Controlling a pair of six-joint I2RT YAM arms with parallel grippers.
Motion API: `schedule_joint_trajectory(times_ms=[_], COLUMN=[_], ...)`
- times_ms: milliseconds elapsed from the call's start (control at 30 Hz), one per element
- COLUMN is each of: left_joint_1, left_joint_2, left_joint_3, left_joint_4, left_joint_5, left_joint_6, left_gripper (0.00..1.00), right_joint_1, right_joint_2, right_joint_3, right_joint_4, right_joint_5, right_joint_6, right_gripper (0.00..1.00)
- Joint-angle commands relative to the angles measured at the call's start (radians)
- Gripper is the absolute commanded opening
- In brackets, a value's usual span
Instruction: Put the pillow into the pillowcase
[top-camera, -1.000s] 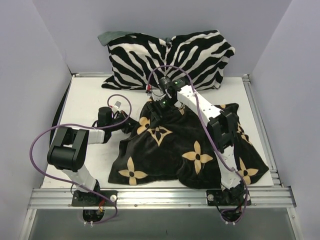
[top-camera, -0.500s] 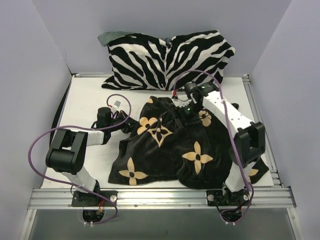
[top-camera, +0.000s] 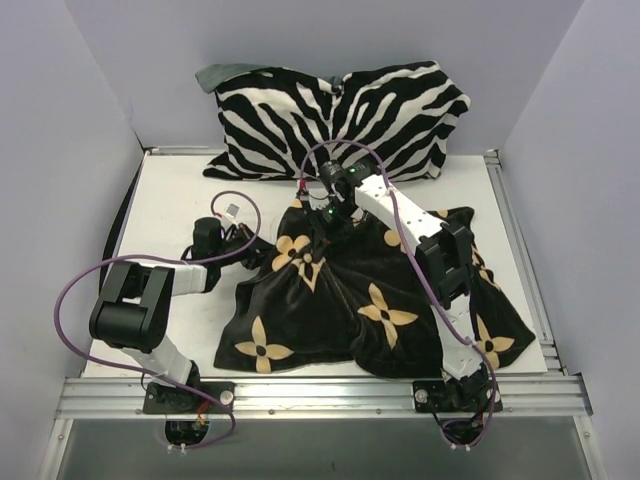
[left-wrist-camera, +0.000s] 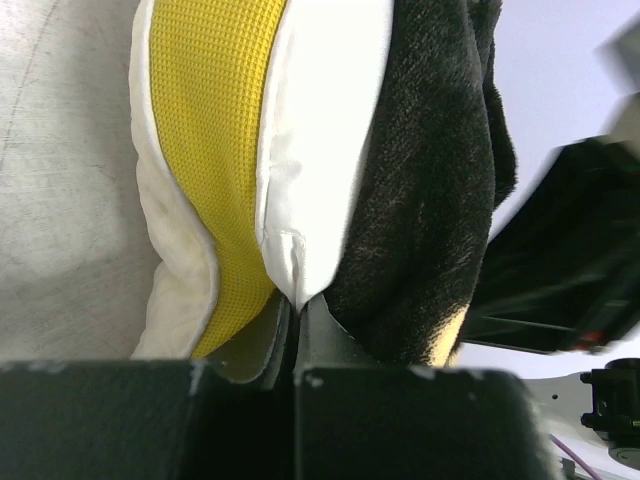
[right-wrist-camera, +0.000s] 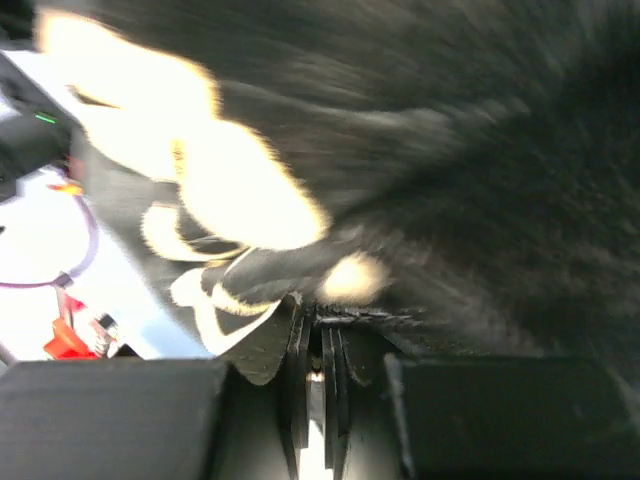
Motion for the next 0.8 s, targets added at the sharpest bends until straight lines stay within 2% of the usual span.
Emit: schedule_joint_trajectory(times_ms=[0, 133, 233, 333, 400, 500, 567, 600, 633, 733, 767], left_joint_1=[-0.008, 0.003, 0.035, 0.108, 0.153, 0.238, 0.285, 0.299, 0.314, 0.360, 0.365], left_joint_2=[-0.061, -0.074, -0.087, -0.104, -0.138, -0.216, -0.251, -0.279, -0.287, -0.313, -0.319], left_joint_3=[-0.001, 0.006, 0.032, 0.066, 0.123, 0.281, 0.457, 0.535, 0.672, 0.882, 1.001], left_joint_4=[0.066, 0.083, 0.155, 0.324, 0.359, 0.364, 0.350, 0.293, 0.275, 0.237, 0.226], left_joint_5=[0.020, 0.020, 0.036, 0.082, 0.121, 0.175, 0.197, 0.200, 0.209, 0.217, 0.211], left_joint_6=[-0.005, -0.027, -0.073, -0.213, -0.292, -0.315, -0.312, -0.312, -0.306, -0.269, -0.234], left_gripper=[0.00, 0.00, 0.00, 0.00, 0.00, 0.00, 0.00, 0.00, 0.00, 0.00, 0.00], right_joint_1=[0.042, 0.111, 0.161, 0.177, 0.182, 0.179, 0.178, 0.179, 0.179, 0.174, 0.168], right_joint_2=[-0.091, -0.133, -0.116, -0.060, -0.047, -0.102, -0.146, -0.195, -0.223, -0.321, -0.341], right_joint_3=[0.139, 0.259, 0.283, 0.407, 0.516, 0.550, 0.537, 0.512, 0.497, 0.448, 0.440], right_joint_4=[0.029, 0.046, 0.076, 0.090, 0.136, 0.283, 0.408, 0.449, 0.492, 0.662, 0.702], right_joint_5=[-0.116, -0.170, -0.206, -0.220, -0.217, -0.159, -0.119, -0.101, -0.054, 0.014, 0.054], right_joint_6=[0.036, 0.056, 0.065, 0.058, 0.044, 0.047, 0.053, 0.055, 0.059, 0.117, 0.134], right_gripper=[0.02, 0.04, 0.02, 0.00, 0.00, 0.00, 0.00, 0.00, 0.00, 0.00, 0.00])
